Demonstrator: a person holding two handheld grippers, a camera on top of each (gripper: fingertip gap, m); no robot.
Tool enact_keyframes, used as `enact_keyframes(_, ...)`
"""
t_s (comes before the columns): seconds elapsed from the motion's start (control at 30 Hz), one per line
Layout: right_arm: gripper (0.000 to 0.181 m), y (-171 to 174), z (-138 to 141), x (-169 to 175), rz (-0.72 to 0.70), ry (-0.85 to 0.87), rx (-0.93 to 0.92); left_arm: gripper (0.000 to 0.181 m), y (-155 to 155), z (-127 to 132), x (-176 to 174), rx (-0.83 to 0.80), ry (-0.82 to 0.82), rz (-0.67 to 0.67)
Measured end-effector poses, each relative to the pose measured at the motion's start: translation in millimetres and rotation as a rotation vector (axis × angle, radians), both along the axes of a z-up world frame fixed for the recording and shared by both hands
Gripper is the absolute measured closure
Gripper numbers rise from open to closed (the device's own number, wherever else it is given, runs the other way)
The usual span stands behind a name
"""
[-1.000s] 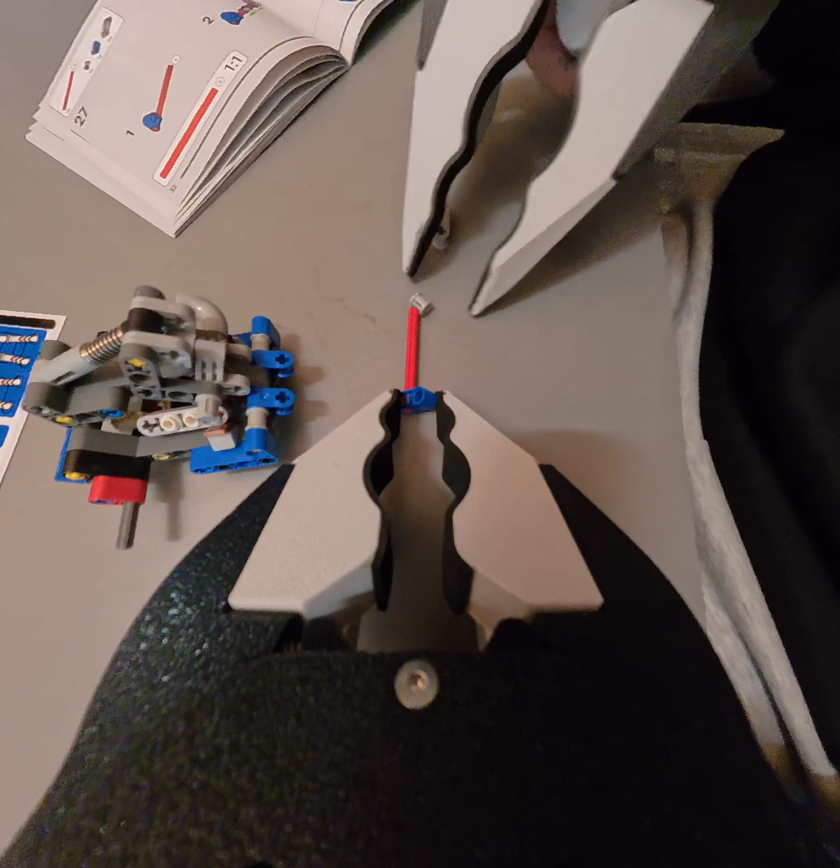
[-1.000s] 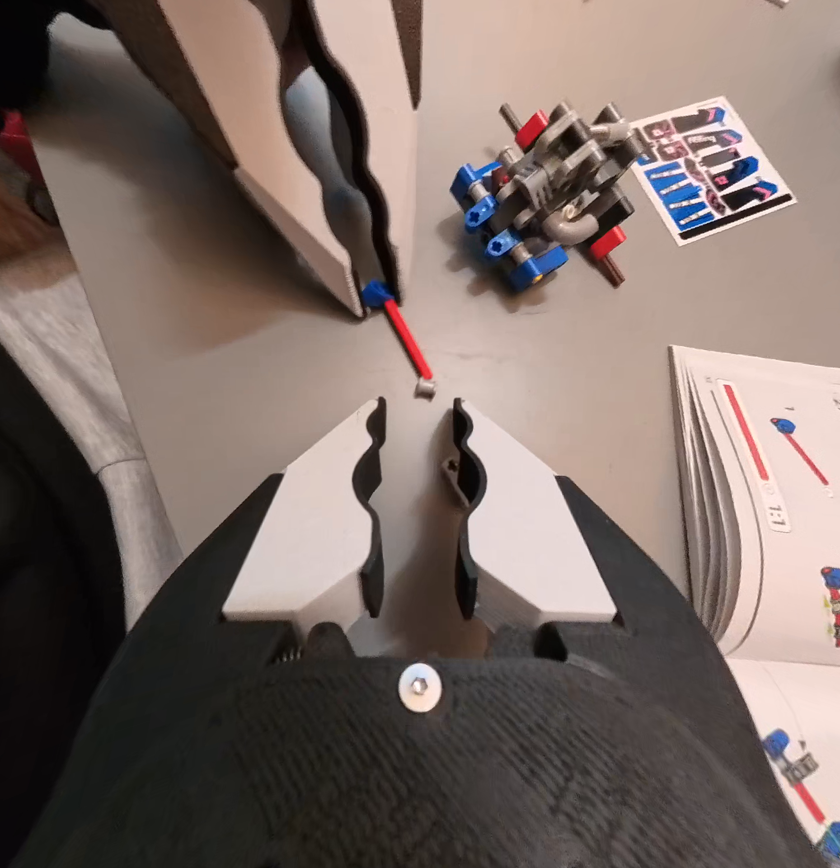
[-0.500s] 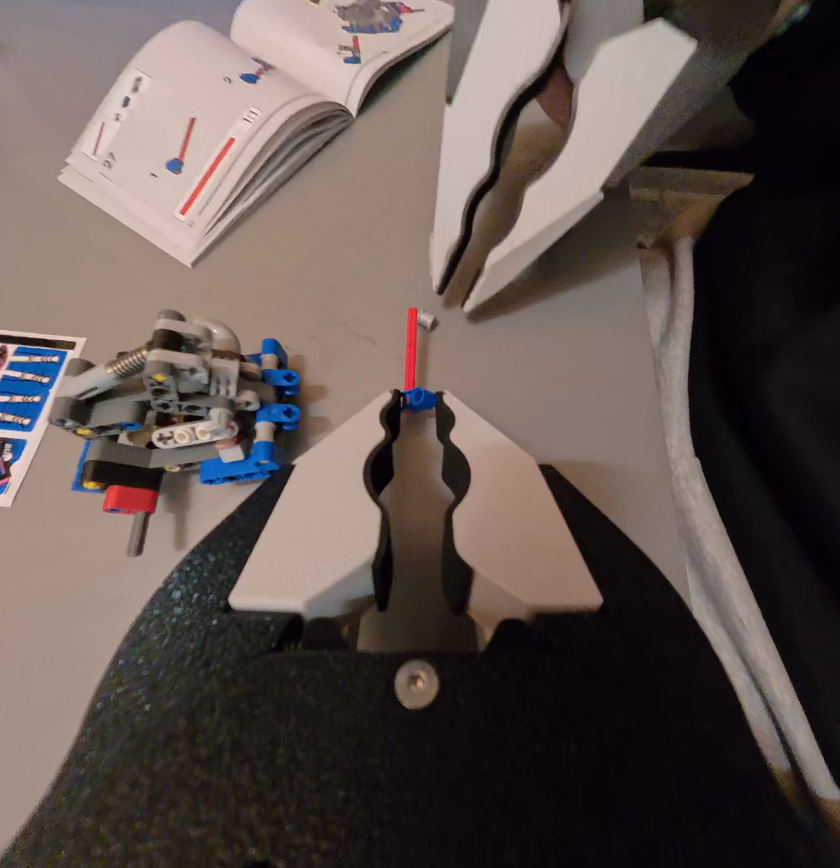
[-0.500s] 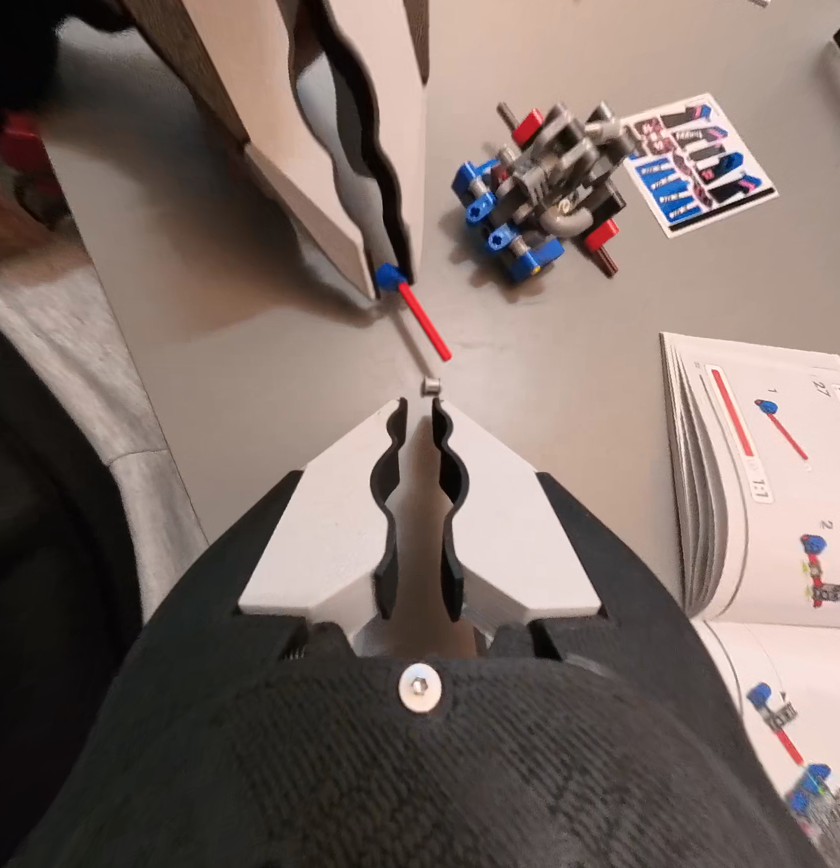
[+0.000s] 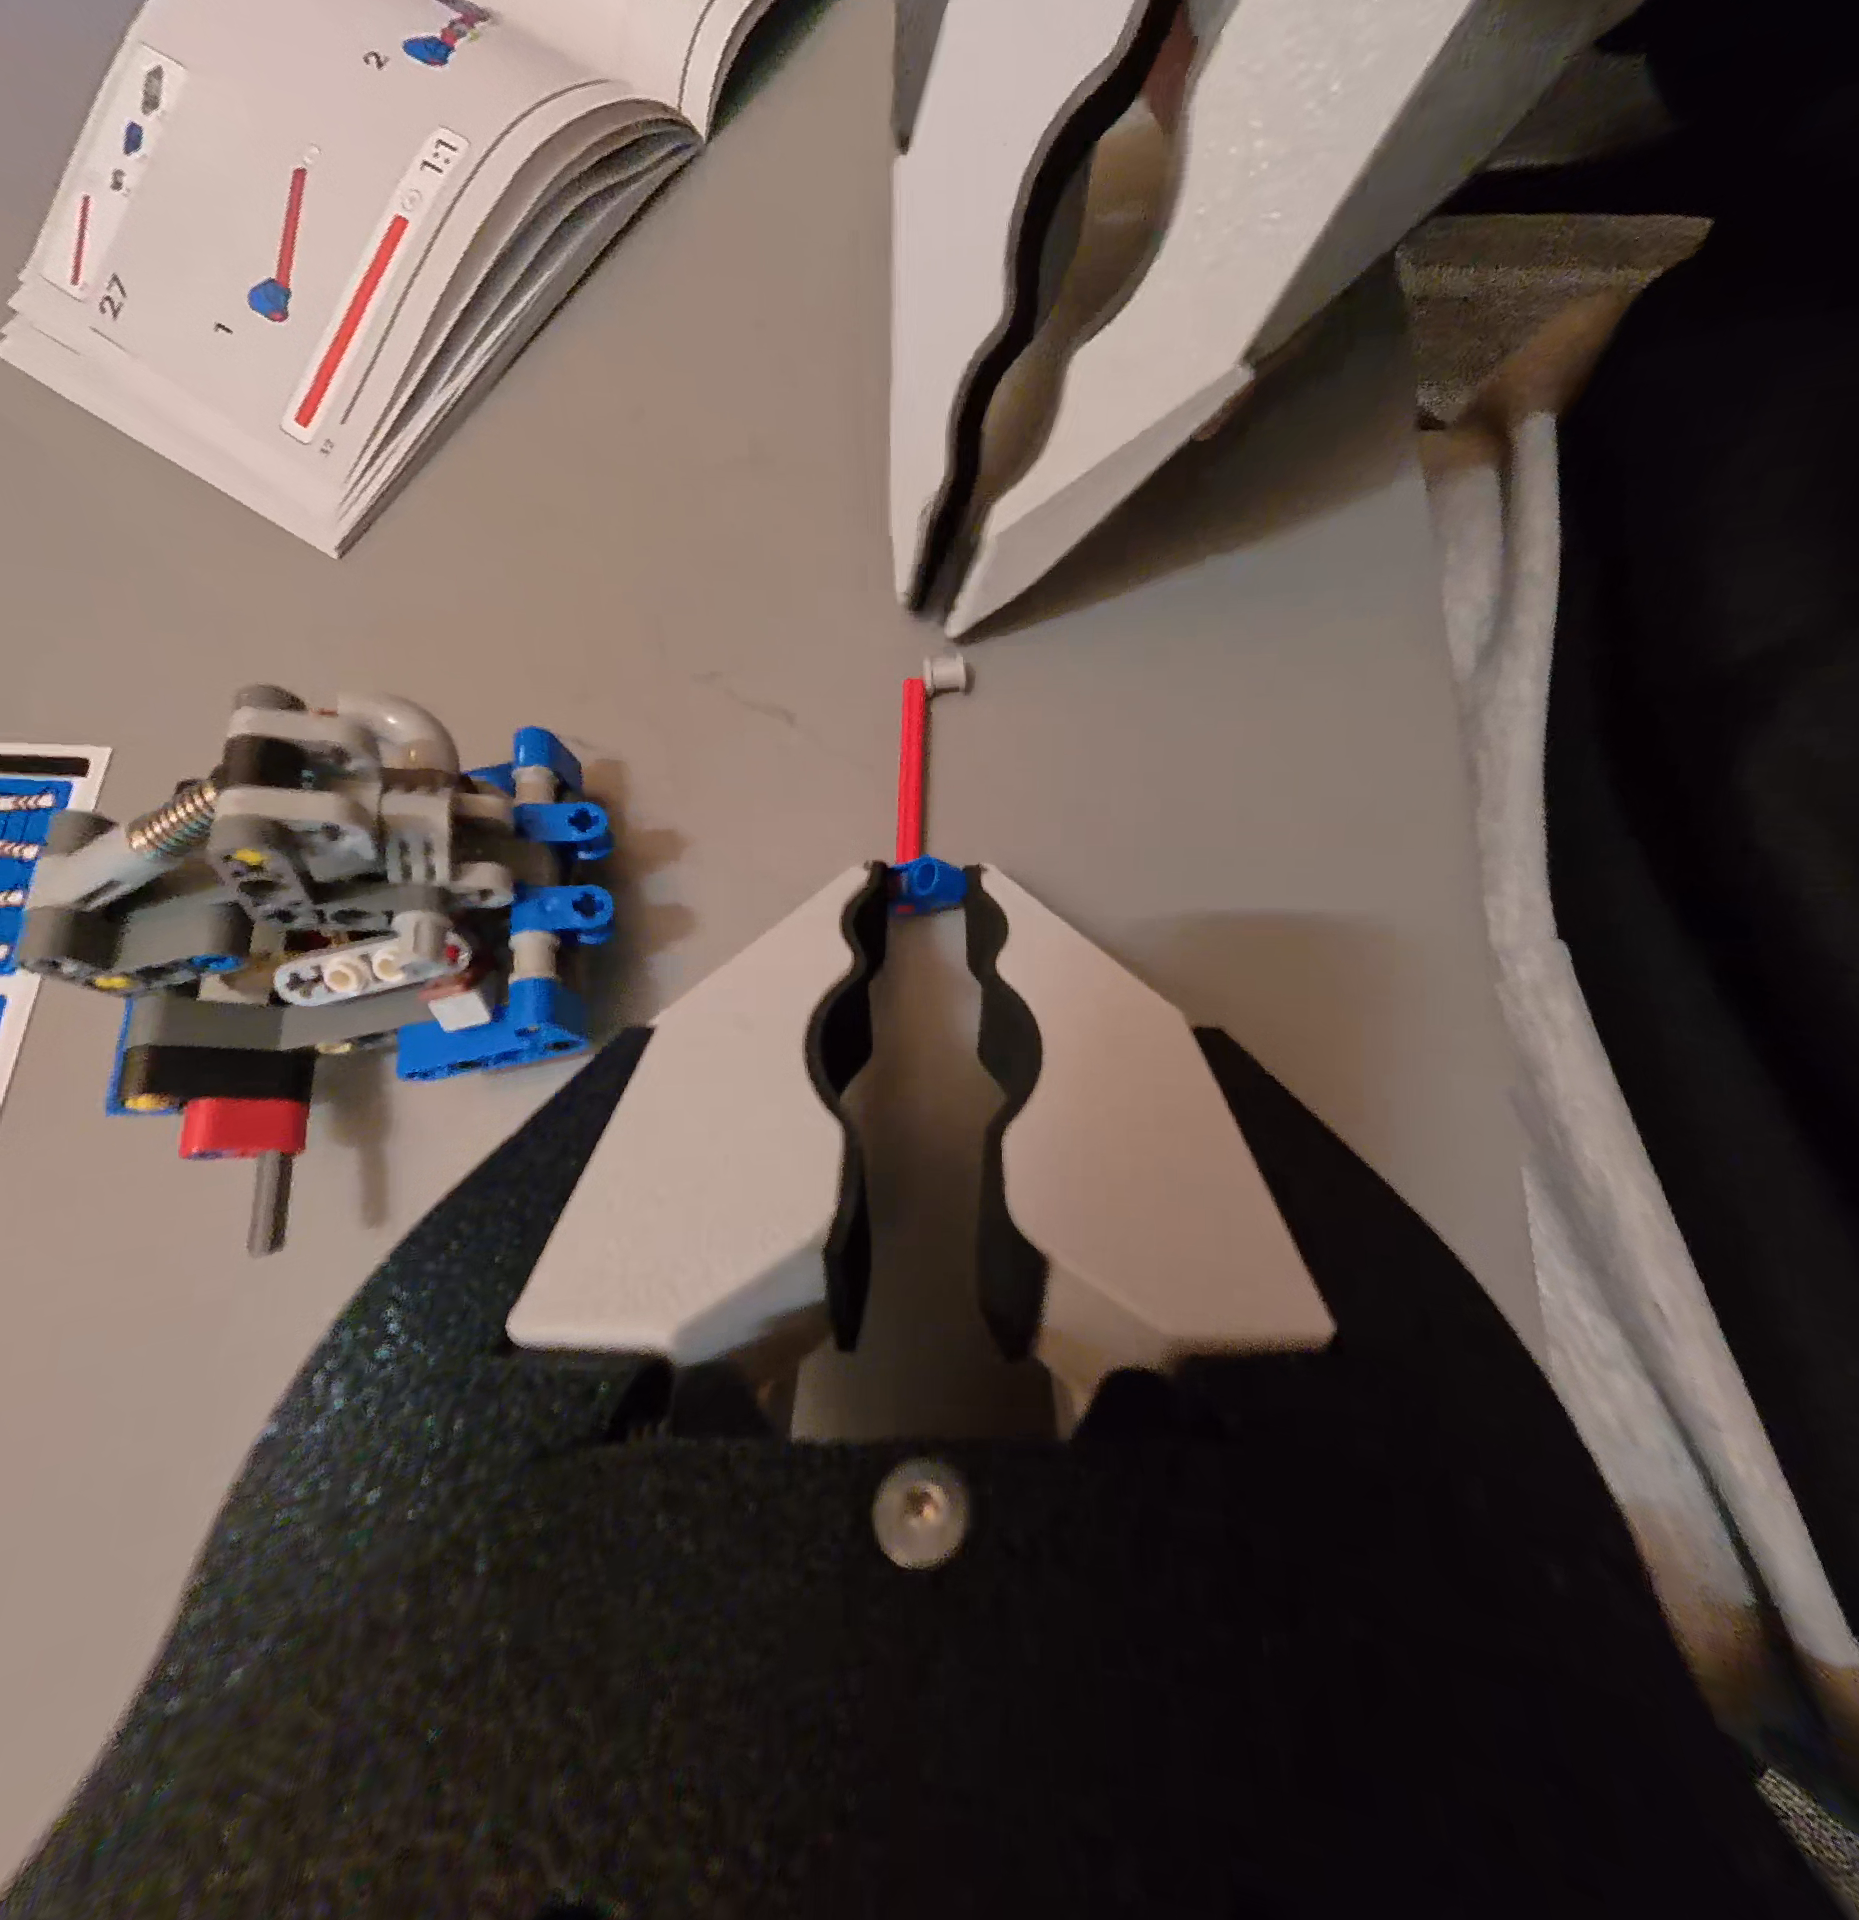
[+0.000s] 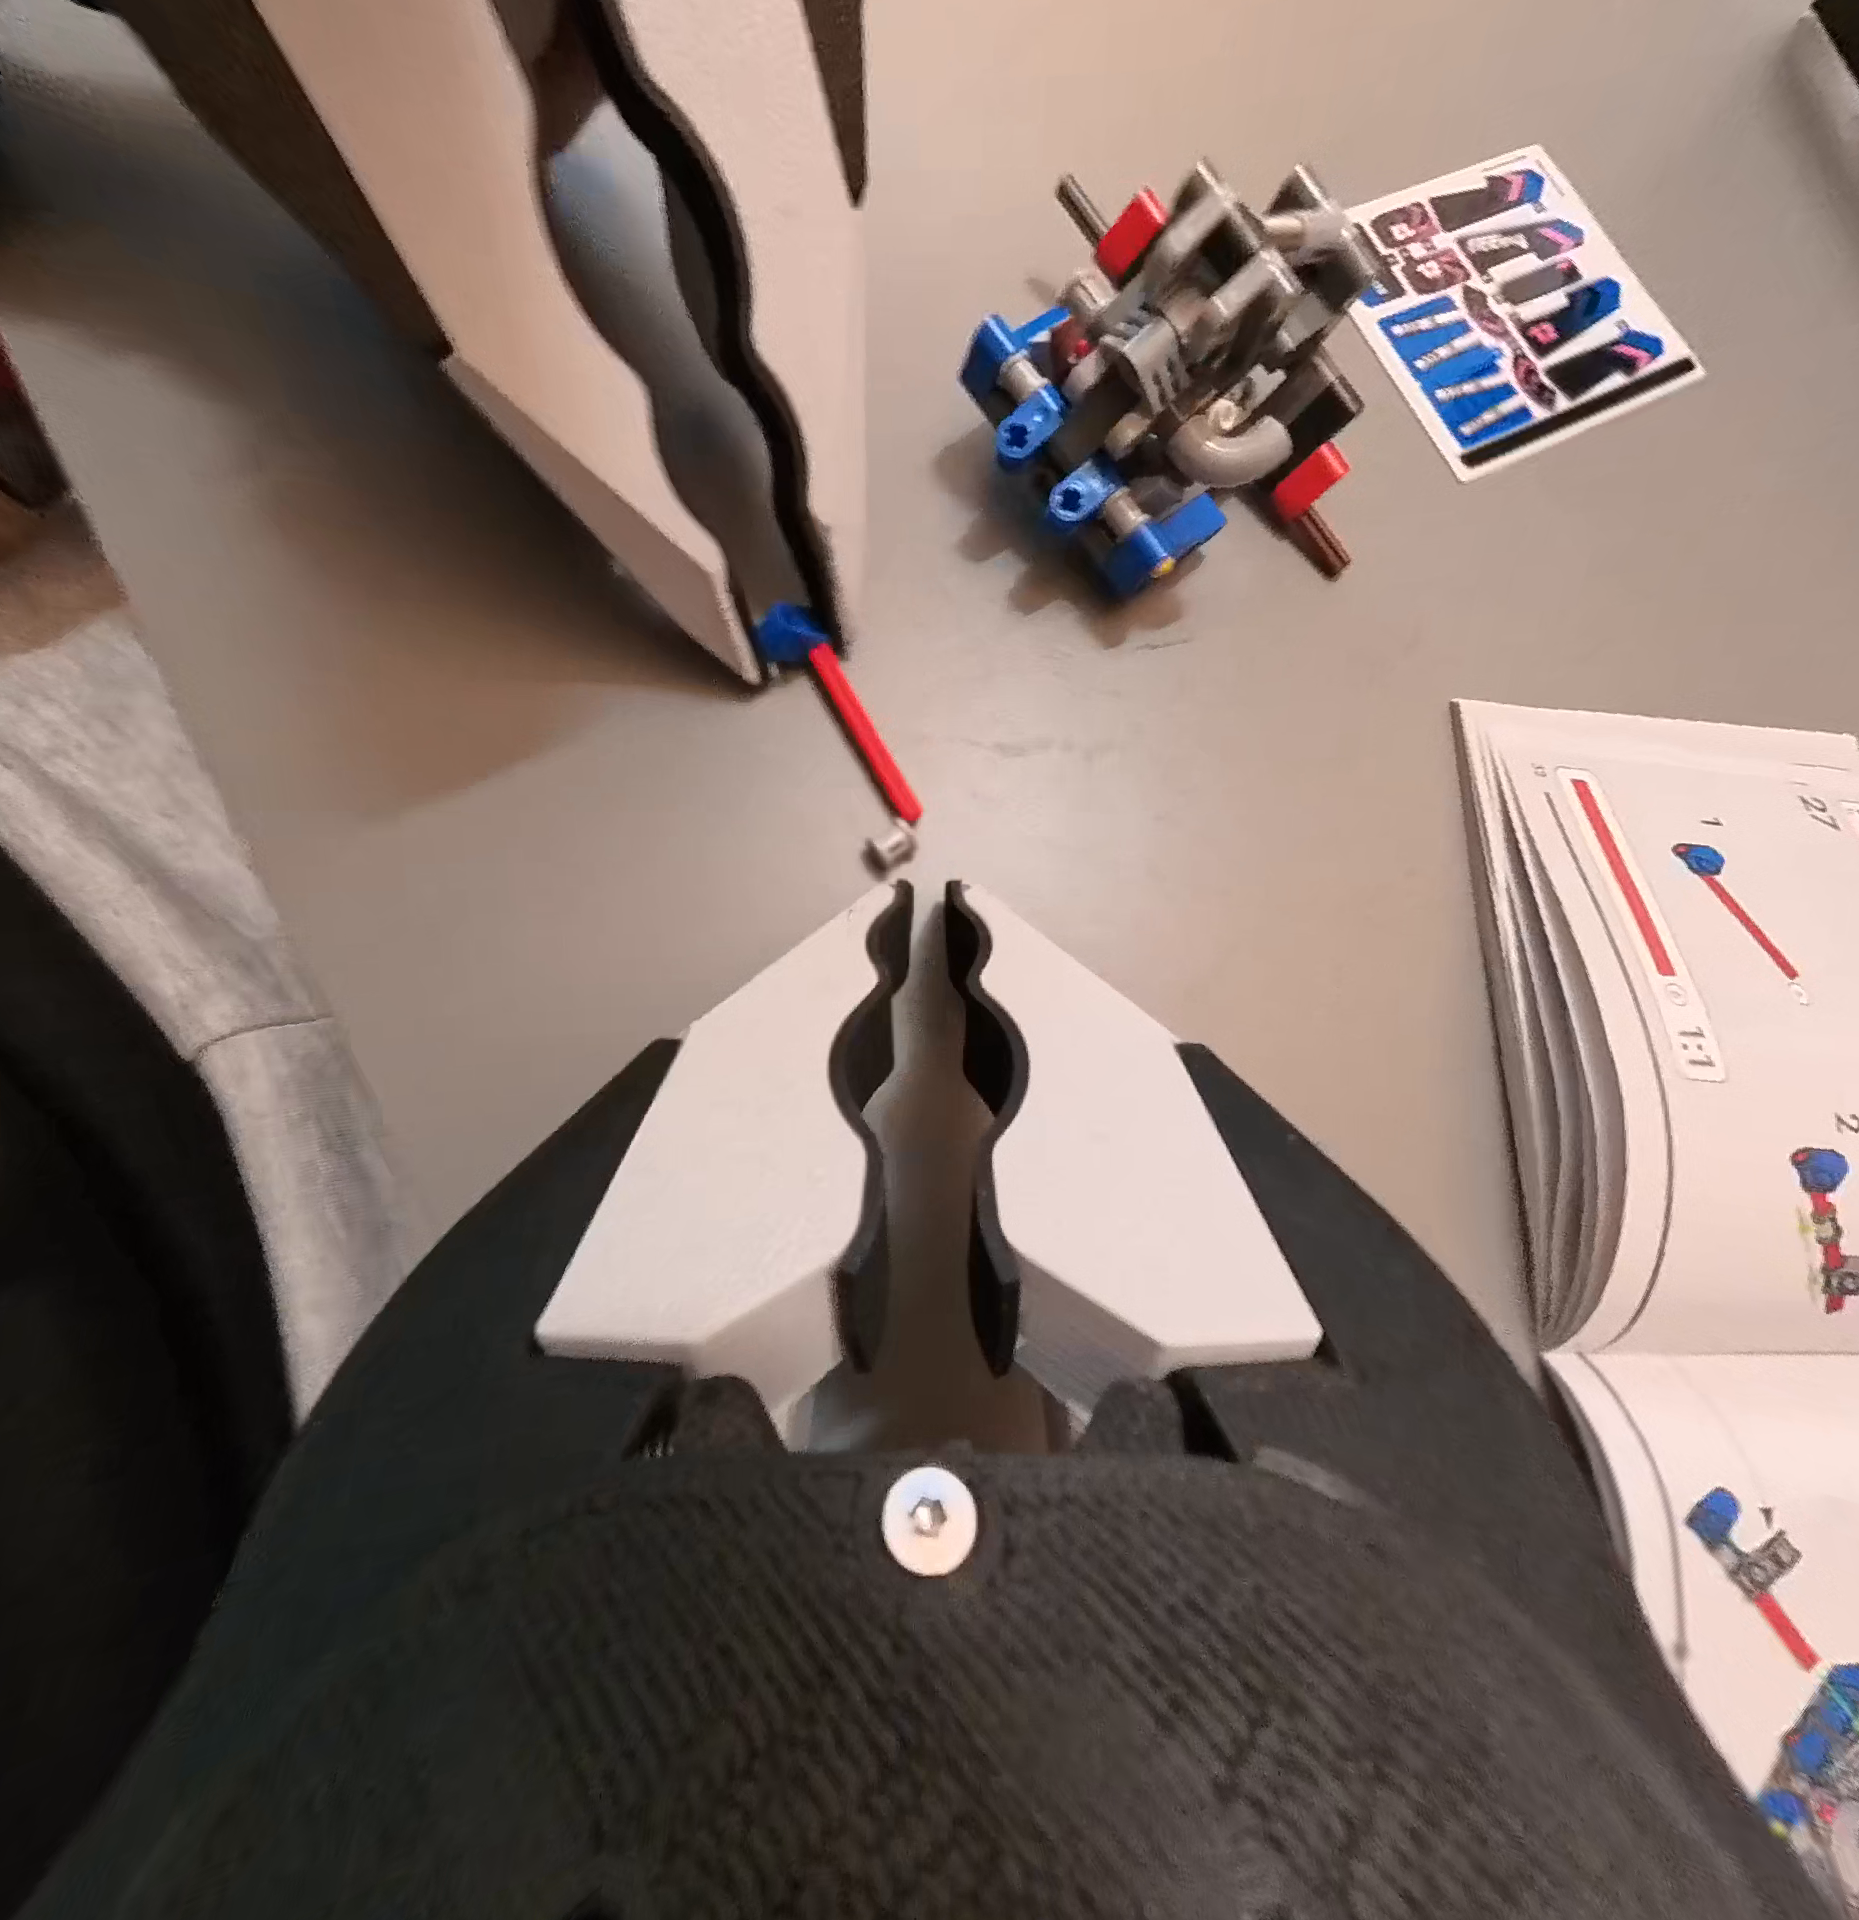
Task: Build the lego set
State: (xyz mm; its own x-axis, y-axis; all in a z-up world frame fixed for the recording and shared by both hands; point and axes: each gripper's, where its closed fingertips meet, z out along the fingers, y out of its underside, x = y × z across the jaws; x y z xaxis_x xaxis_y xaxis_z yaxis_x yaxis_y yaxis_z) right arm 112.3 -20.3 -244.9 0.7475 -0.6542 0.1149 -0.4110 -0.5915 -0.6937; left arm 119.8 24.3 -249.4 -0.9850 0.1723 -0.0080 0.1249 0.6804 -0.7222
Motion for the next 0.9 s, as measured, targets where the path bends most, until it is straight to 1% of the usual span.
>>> enact_keyframes(0.03, 0.176, 4, 3, -3, 0.006, -0.004, 0.016, 0.170, 2, 0, 1, 0.004, -0.003, 0.004)
enact_keyframes(0.13, 0.176, 13, 6, -8, 0.020, -0.007, 0.047, 0.170, 4, 0, -1, 0.010, -0.006, -0.010)
enact_keyframes(0.2, 0.174, 10, -1, -6, 0.004, 0.009, 0.012, 0.170, 3, 0, -3, 0.011, -0.008, -0.021)
enact_keyframes(0.3, 0.175, 8, 1, -3, -0.029, 0.011, 0.045, 0.170, 2, 1, 0, 0.005, -0.014, -0.003)
enact_keyframes(0.4, 0.176, 4, -2, -2, -0.048, 0.031, 0.035, 0.170, -1, 1, 4, -0.003, -0.010, 0.015)
enact_keyframes(0.57, 0.178, 4, -2, 2, -0.054, 0.019, 0.041, 0.170, -8, 0, -3, -0.010, 0.008, -0.014)
enact_keyframes(0.7, 0.177, 0, -2, 3, -0.074, 0.013, 0.031, 0.170, -5, 0, -3, 0.001, -0.007, -0.012)
enact_keyframes(0.9, 0.170, 13, -1, -6, -0.031, 0.021, 0.051, 0.170, 4, 2, -3, 0.014, -0.011, -0.010)
